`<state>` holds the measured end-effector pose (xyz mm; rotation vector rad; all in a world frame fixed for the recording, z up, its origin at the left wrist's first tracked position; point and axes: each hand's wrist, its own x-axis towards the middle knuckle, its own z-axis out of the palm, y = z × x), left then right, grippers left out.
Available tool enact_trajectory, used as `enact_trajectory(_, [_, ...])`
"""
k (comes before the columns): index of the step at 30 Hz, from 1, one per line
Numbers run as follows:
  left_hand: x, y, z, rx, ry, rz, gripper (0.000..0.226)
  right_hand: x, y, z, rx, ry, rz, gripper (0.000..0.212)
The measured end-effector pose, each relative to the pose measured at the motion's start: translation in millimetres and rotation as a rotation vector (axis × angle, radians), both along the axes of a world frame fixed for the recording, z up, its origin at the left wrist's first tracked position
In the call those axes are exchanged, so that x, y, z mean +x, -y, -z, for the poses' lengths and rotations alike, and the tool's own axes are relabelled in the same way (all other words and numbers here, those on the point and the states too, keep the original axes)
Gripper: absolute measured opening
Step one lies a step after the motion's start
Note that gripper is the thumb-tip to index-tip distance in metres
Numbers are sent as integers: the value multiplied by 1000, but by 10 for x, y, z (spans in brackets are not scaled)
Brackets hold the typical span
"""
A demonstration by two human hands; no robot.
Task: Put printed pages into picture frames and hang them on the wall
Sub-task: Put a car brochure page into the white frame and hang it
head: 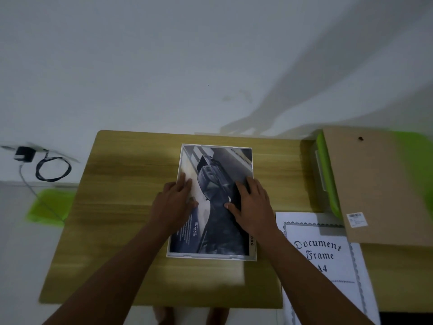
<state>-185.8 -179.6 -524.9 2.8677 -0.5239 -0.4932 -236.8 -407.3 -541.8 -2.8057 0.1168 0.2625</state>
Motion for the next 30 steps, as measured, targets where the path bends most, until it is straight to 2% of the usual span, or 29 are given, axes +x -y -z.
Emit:
enact_trajectory(7, [29,-90,-11,72,-6,73,75,-4,-19,-143,7,-6,-3,68])
enact_trajectory(11, [-51,-38,-191,-68,60,0,64,-86,-69,-288,41,-16,13,63])
enact_trajectory(15, [-71,70,-410,-224,70,65,58,-243,-89,-552,119,-23,107,53])
enact_trajectory(18, [-70,295,-666,-306,53,142,43,-344,15,-812,147,-62,187,51])
enact_trajectory(20, [-77,494,-829,-355,41,177,36,-409,163,-984,125,-67,217,54])
enact_trajectory(25, [-151,1164,-1188,-368,61,269,53,-594,753,-1385,47,-47,313,62])
enact_trajectory(30, [-305,2007,-1404,-407,77,294,58,-778,1609,-1625,-17,-22,369,58])
